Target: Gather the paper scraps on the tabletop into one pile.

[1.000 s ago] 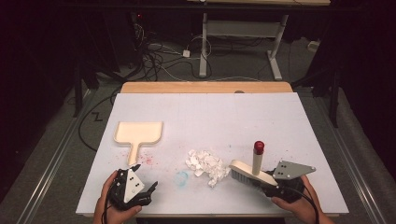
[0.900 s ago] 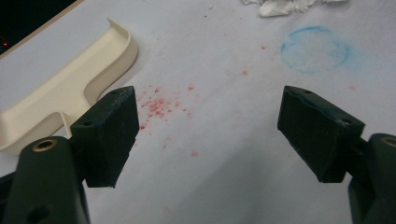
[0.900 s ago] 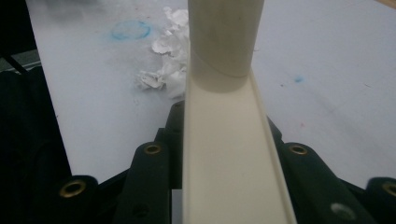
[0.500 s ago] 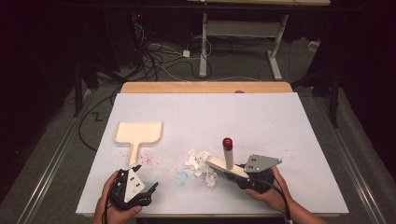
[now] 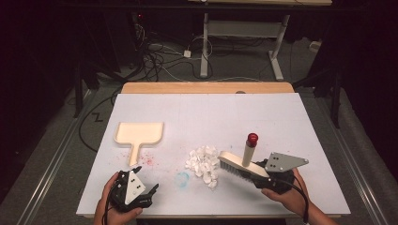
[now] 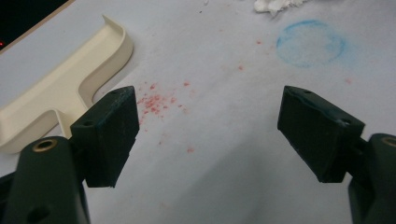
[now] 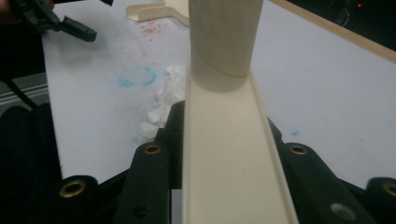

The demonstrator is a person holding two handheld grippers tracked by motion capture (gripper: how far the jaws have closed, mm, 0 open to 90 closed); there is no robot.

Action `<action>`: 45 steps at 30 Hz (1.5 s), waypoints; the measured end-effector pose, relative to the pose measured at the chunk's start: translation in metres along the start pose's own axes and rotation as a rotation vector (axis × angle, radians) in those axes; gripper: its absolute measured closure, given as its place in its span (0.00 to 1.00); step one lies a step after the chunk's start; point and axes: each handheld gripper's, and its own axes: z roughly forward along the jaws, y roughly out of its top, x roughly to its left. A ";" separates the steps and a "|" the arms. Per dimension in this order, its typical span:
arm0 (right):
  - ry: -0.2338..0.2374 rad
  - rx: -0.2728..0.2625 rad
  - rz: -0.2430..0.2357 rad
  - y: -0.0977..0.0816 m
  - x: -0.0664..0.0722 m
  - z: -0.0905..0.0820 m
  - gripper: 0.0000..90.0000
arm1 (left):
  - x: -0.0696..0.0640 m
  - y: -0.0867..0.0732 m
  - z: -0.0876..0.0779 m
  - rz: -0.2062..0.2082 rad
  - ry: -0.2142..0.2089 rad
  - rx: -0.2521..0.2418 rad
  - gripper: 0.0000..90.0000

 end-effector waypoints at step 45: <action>0.123 0.031 -0.062 0.017 0.004 0.053 0.75 | -0.001 -0.001 0.002 0.016 -0.008 0.009 0.23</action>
